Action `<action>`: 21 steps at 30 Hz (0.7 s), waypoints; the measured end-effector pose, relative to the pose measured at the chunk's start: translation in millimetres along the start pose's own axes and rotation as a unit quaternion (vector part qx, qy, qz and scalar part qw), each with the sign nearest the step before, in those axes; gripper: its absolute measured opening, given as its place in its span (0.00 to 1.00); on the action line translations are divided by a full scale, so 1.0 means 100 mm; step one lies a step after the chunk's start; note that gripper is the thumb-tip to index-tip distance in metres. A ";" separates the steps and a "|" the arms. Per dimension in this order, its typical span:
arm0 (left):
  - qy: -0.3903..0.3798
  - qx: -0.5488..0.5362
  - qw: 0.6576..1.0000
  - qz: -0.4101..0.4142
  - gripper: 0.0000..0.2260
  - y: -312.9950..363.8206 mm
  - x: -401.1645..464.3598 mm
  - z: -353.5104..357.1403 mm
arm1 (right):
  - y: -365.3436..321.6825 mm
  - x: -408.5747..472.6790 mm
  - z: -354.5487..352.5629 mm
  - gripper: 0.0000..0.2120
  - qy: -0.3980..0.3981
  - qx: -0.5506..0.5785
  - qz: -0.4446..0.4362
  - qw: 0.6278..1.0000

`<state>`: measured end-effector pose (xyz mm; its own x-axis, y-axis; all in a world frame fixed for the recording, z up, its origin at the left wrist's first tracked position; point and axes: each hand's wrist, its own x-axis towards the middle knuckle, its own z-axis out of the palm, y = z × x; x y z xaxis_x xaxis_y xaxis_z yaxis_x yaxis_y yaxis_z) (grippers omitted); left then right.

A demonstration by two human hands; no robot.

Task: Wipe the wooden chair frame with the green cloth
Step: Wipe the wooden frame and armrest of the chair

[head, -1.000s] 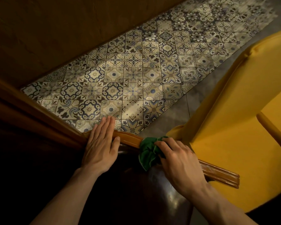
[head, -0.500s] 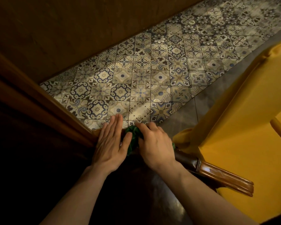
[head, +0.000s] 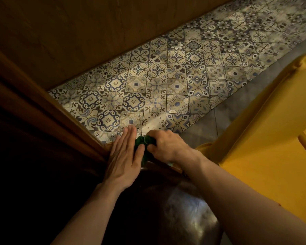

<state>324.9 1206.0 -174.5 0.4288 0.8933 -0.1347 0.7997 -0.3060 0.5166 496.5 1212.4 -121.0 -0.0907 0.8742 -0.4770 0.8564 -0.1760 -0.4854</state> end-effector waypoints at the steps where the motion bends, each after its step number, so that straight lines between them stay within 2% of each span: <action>1: -0.005 0.010 1.000 0.004 0.31 0.00 -0.01 -0.01 | 0.05 -0.06 -0.03 0.14 -0.005 -0.013 0.007 1.000; 4: -0.019 0.026 0.999 0.010 0.31 0.00 -0.01 -0.02 | 0.22 -0.31 -0.12 0.14 -0.004 -0.047 0.014 0.999; 7: -0.032 0.063 0.997 0.010 0.31 0.03 -0.01 -0.03 | 0.36 -0.67 -0.13 0.14 0.035 -0.057 0.012 0.998; 11: -0.049 0.108 0.993 -0.006 0.33 0.08 0.00 -0.02 | 0.56 -1.18 -0.06 0.15 0.139 -0.024 0.027 0.990; 15: -0.056 0.141 0.988 -0.010 0.35 0.10 0.01 -0.01 | 0.83 -1.61 -0.03 0.17 0.272 0.054 0.080 0.957; 21: -0.072 0.126 0.988 0.046 0.35 0.41 -0.05 0.12 | 1.16 -2.03 0.10 0.20 0.351 0.093 0.136 0.922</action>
<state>360.2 1185.0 -162.9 0.5463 0.8067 -0.2255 0.8254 -0.4728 0.3085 609.6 1010.2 -88.0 0.5212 0.8525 -0.0401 0.6913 -0.4493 -0.5659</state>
